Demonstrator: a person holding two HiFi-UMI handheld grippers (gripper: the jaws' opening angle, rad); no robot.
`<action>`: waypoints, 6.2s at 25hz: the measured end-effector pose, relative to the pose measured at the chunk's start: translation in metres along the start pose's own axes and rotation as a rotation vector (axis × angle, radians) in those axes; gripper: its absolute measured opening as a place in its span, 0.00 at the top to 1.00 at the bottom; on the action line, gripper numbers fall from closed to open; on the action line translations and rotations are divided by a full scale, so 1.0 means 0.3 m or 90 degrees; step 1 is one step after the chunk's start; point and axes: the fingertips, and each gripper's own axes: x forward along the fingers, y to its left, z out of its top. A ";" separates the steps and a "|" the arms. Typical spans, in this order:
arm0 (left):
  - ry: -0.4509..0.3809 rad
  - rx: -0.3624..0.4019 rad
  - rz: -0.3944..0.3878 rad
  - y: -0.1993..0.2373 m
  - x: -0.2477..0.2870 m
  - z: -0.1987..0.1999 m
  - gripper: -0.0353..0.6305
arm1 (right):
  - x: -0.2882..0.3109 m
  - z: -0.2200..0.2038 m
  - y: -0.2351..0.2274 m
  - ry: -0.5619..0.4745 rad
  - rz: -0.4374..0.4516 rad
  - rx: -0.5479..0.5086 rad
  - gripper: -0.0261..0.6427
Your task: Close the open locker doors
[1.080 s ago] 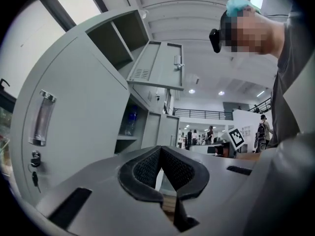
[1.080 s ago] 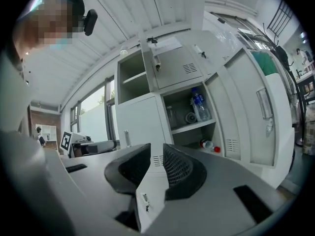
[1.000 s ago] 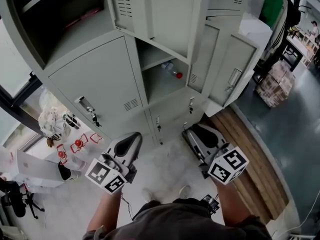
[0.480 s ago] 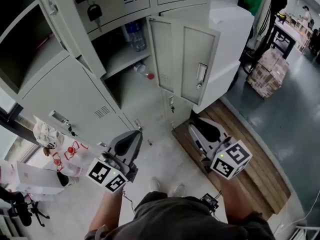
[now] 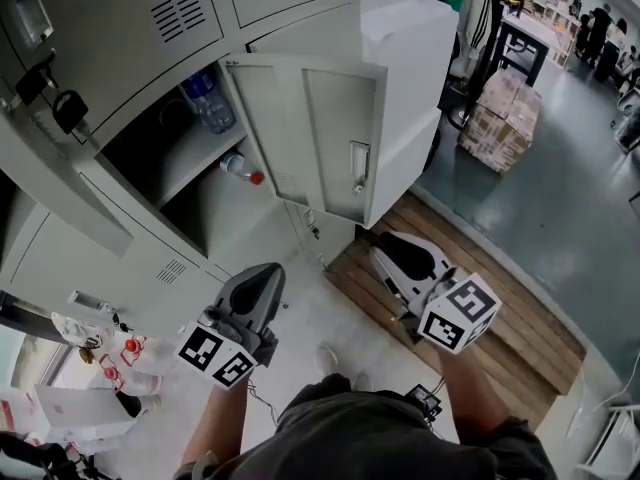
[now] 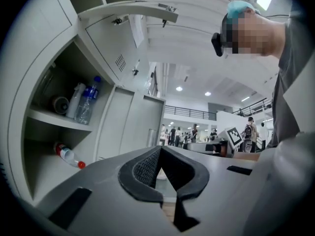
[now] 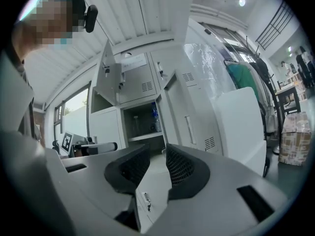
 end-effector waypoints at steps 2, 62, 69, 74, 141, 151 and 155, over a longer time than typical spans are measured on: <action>0.004 -0.001 -0.018 0.038 0.041 0.003 0.93 | 0.030 0.010 -0.035 -0.003 -0.017 -0.001 0.86; 0.005 0.002 0.199 0.148 0.362 -0.017 0.93 | 0.309 0.102 -0.313 0.021 0.342 0.023 0.75; 0.004 -0.001 0.219 0.120 0.306 -0.029 0.93 | 0.295 0.091 -0.270 0.023 0.356 0.020 0.75; -0.004 0.003 0.223 0.099 0.249 -0.022 0.93 | 0.277 0.074 -0.215 0.033 0.363 0.016 0.76; -0.058 -0.001 0.241 0.296 -0.557 0.088 0.93 | 0.521 -0.064 0.482 0.053 0.315 0.010 0.79; -0.059 0.000 0.249 0.317 -0.581 0.092 0.93 | 0.565 -0.066 0.502 0.056 0.315 0.009 0.79; -0.060 0.000 0.253 0.326 -0.589 0.095 0.93 | 0.577 -0.063 0.511 0.054 0.318 0.005 0.79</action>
